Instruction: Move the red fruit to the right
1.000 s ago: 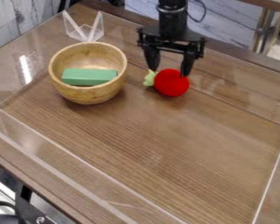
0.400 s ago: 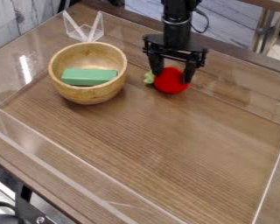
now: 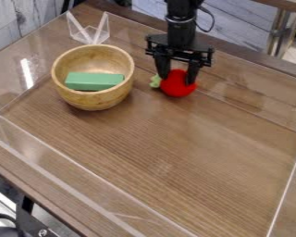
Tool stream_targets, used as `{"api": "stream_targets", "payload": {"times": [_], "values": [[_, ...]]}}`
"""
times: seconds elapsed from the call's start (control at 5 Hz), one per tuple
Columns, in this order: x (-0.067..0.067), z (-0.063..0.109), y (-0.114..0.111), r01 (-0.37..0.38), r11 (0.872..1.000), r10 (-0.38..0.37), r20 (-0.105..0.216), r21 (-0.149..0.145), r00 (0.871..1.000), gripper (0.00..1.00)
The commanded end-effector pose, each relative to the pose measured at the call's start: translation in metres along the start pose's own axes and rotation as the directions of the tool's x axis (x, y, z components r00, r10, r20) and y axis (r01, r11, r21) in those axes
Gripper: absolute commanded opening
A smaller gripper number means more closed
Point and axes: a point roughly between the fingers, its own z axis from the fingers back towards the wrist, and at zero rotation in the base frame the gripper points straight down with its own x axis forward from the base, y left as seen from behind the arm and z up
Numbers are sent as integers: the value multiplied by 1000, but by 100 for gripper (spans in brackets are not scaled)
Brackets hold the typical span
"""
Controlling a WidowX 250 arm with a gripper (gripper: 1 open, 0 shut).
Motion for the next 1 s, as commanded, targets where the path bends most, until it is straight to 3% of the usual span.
{"api": "stream_targets", "payload": {"times": [0.0, 0.2, 0.4, 0.8], "values": [[5, 30, 7, 7, 1000, -5, 76, -26, 997, 0], [1, 54, 12, -18, 999, 22, 103, -48, 994, 0], [-6, 94, 13, -46, 996, 57, 155, -72, 986, 0], [-62, 70, -27, 107, 990, -96, 109, -96, 989, 0]]}}
